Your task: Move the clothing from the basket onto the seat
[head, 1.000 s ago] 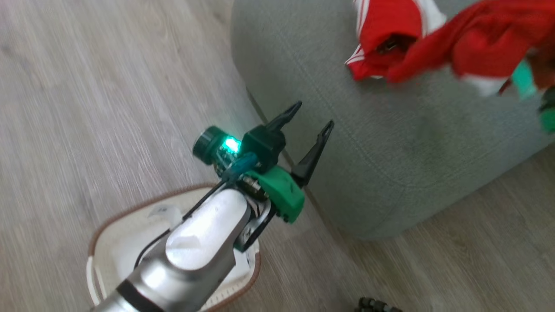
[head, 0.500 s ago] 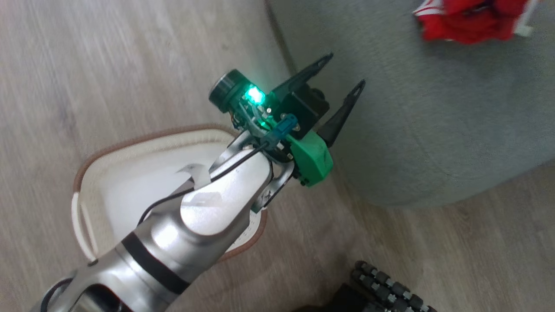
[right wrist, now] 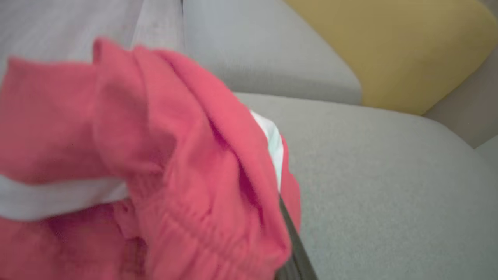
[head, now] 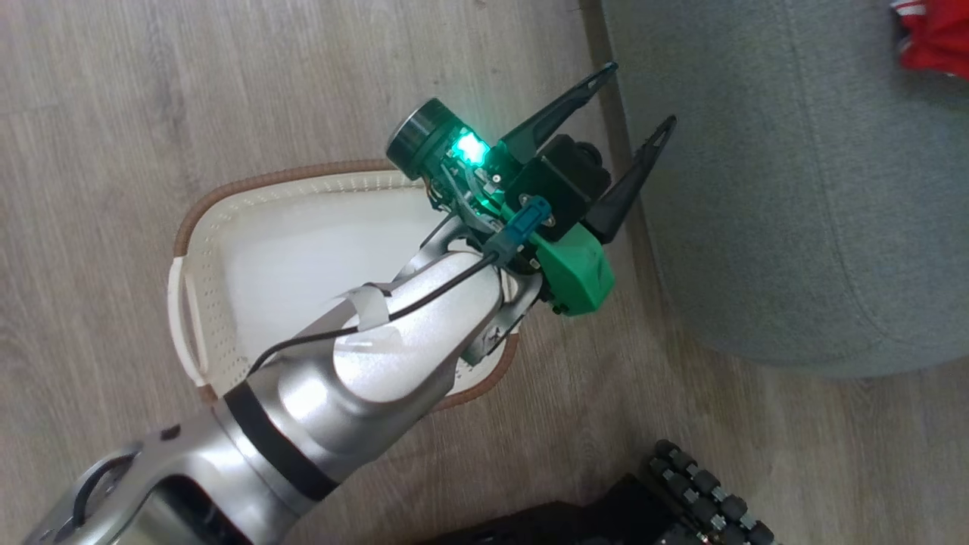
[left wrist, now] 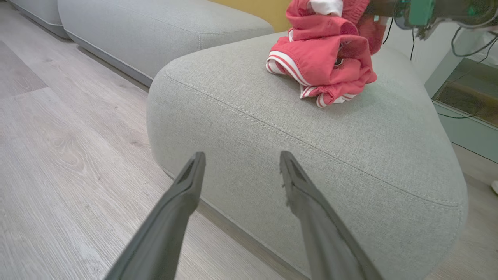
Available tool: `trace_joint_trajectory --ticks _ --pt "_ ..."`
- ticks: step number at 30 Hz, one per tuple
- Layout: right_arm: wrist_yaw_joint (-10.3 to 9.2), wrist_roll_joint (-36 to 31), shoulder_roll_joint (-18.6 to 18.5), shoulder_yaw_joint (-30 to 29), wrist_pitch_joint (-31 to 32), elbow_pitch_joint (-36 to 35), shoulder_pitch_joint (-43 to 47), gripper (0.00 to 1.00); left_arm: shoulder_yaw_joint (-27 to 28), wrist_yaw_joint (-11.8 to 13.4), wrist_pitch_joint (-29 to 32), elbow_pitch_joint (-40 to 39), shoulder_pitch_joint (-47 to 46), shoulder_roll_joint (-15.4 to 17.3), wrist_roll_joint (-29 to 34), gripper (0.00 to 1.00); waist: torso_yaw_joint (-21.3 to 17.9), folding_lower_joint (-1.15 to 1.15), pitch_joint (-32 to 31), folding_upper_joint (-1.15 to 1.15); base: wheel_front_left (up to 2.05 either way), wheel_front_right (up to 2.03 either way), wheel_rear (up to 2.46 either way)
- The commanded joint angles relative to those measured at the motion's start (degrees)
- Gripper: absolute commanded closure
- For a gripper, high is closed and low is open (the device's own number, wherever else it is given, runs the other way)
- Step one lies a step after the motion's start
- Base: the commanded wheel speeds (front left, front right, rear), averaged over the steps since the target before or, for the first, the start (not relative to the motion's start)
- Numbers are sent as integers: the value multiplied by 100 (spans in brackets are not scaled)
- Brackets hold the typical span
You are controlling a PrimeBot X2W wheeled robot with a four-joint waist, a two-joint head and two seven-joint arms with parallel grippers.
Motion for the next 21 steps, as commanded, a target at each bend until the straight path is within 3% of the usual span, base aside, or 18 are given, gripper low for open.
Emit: trace_joint_trajectory --ticks 1,3,7,8,9,21 --pt "-2 34 -353 47 -19 -20 69 100 61 22 -64 -197 -179 -62 -18 0 18 -1 8 0 0 0 0" --pt "-2 92 -386 470 143 222 -16 100 10 72 -103 -165 -219 -62 -91 0 33 -1 -6 0 0 0 0" --pt "-2 340 -475 1080 348 475 -185 73 -81 147 -204 -101 -266 -63 -234 0 61 -1 -116 0 0 0 0" --pt "-2 399 -487 1215 380 502 -225 49 -97 166 -231 -86 -275 -63 -266 0 62 -1 -151 0 0 0 0" --pt "-2 448 -503 1342 381 516 -272 0 -109 182 -260 -66 -279 -63 -300 0 59 -1 -196 0 0 0 0" --pt "-2 954 -643 2963 921 400 -471 0 -127 168 -611 208 18 -62 -779 0 -51 -1 -1253 0 0 0 0"
